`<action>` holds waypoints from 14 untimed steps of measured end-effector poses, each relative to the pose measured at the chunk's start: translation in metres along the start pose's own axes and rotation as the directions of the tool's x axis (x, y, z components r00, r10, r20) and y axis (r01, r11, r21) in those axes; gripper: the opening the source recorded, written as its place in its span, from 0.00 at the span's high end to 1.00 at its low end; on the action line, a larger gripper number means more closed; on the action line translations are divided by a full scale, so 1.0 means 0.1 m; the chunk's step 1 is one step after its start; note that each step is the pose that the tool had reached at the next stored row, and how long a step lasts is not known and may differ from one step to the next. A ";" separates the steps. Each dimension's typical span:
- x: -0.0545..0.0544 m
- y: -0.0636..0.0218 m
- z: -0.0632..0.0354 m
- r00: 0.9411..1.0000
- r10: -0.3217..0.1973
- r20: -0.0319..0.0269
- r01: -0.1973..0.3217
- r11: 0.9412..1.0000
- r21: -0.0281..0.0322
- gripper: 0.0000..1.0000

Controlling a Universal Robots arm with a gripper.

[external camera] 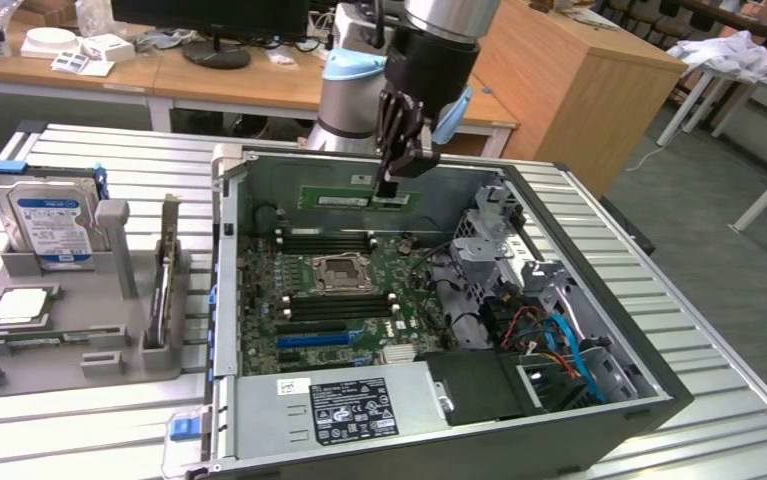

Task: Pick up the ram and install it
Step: 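Pick up the ram and move it above insertion slot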

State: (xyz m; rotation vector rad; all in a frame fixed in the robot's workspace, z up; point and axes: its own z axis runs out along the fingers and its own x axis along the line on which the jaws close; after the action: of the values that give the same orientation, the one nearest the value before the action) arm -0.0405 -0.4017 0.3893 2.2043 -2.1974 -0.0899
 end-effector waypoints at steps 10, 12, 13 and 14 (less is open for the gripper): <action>0.00 -0.006 0.181 1.000 0.000 0.000 0.000 1.000 0.000 0.89; 0.00 -0.008 0.216 1.000 0.000 0.000 0.000 1.000 0.000 0.89; 0.01 -0.009 0.234 1.000 0.000 0.000 0.000 1.000 0.000 0.89; 0.01 -0.010 0.254 1.000 0.000 0.000 0.000 1.000 0.000 0.89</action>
State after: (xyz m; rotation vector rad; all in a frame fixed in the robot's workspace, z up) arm -0.0410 -0.4016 0.3639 2.2046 -2.1976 -0.0903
